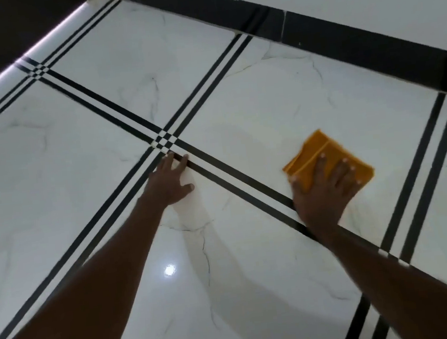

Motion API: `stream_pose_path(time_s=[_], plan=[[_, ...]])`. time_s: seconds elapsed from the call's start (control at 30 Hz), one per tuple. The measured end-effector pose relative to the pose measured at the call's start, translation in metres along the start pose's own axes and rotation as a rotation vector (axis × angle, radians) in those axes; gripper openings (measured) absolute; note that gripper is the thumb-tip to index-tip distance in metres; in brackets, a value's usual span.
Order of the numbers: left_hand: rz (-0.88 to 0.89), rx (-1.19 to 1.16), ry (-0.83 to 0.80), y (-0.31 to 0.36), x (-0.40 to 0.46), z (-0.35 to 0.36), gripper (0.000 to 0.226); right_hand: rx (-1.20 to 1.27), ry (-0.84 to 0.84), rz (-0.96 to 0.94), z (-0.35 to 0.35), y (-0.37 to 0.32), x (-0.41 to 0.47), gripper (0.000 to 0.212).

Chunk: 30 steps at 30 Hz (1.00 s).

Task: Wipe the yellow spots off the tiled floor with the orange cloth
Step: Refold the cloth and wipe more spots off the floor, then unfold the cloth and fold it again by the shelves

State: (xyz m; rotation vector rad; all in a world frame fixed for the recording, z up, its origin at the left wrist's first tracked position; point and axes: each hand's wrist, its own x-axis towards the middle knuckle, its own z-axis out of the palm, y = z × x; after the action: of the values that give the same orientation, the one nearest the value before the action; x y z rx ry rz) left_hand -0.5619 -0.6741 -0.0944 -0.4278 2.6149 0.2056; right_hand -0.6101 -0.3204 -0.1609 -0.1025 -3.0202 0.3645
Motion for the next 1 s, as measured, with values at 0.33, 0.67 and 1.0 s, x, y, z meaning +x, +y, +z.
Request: stream_pose_path(time_s=[0.33, 0.67, 1.0], plan=[[-0.085, -0.411, 0.035, 0.015, -0.018, -0.047, 0.048, 0.014, -0.437, -0.634, -0.014, -0.152, 0.024, 0.045], [-0.089, -1.198, 0.221, 0.07, -0.137, -0.323, 0.057, 0.782, -0.883, -0.068, -0.377, -0.265, 0.13, 0.043], [0.197, -1.468, 0.325, 0.082, -0.366, -0.673, 0.043, 1.104, -0.84, -0.163, -0.792, -0.333, 0.142, 0.03]])
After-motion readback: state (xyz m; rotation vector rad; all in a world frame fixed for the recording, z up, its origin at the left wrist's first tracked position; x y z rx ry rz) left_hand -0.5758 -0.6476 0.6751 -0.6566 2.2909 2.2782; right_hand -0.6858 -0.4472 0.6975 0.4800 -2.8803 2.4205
